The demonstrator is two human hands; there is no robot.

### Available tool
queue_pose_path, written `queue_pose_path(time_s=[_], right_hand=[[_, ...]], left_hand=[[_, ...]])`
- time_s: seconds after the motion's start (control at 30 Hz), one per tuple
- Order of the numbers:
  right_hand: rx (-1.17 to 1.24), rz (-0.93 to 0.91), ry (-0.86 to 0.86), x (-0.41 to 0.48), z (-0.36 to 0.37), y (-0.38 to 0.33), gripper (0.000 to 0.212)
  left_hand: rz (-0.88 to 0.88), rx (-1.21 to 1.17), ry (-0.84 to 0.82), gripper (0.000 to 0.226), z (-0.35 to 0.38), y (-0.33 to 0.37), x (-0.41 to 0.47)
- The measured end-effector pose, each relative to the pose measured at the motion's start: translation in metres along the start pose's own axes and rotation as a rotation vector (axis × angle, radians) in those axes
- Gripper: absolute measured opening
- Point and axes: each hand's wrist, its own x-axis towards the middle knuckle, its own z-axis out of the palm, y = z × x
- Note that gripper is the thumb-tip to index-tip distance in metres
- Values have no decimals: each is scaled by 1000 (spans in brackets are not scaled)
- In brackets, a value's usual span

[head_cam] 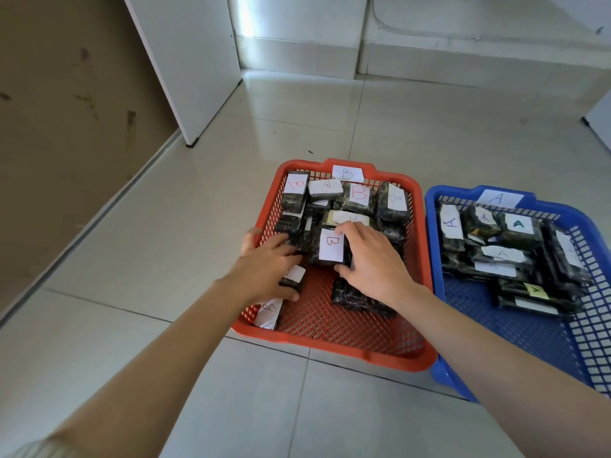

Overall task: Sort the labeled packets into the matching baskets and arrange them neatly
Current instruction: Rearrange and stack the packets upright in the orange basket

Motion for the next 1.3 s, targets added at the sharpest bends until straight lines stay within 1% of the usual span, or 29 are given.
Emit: queue_pose_path(time_s=[0.03, 0.1, 0.17, 0.2, 0.23, 0.3, 0.37, 0.43, 0.5, 0.53, 0.6, 0.73, 0.83, 1.0, 1.1, 1.2, 1.3], right_hand=[[2, -2, 1, 0, 0, 0, 57], [18, 7, 8, -1, -1, 0, 56], [68, 32, 35, -2, 0, 0, 54], [120, 59, 69, -2, -1, 0, 53], [188, 101, 116, -2, -2, 0, 51], [332, 211, 219, 0, -7, -1, 47], [418, 289, 297, 4, -13, -2, 45], [398, 263, 285, 6, -16, -6, 45], [299, 158, 169, 6, -13, -14, 46], [233, 101, 102, 5, -8, -20, 47], [113, -6, 29, 5, 3, -31, 48], [23, -91, -7, 15, 21, -43, 51], [3, -75, 41, 23, 31, -48, 51], [-141, 21, 121, 25, 48, -47, 57], [-183, 32, 152, 27, 52, -48, 61], [-213, 2, 106, 28, 51, -48, 63], [-174, -10, 34, 27, 46, -44, 66]], left_hand=[[23, 57, -32, 67, -1, -2, 1], [22, 71, -10, 63, -2, -3, 2], [9, 11, 46, 56, -3, -5, 2], [5, -60, 81, 55, -3, -7, 2], [-4, -171, 141, 54, -5, -9, 0], [-84, -493, 310, 51, -8, -15, -4], [-252, -811, 473, 45, -13, -19, -8], [-416, -1057, 565, 44, -15, -17, -8], [-497, -1180, 617, 46, -13, -11, -5], [-527, -1207, 641, 46, -11, -8, -3], [-577, -1232, 697, 45, -8, -3, -2], [-592, -1244, 757, 42, -4, 0, -1], [-588, -1253, 757, 42, 0, -1, -2], [-594, -1255, 776, 41, 2, -2, -2], [-576, -1251, 774, 42, 2, 0, -2], [-561, -1213, 779, 43, 3, 0, -2], [-547, -1163, 769, 45, 4, 0, -1]])
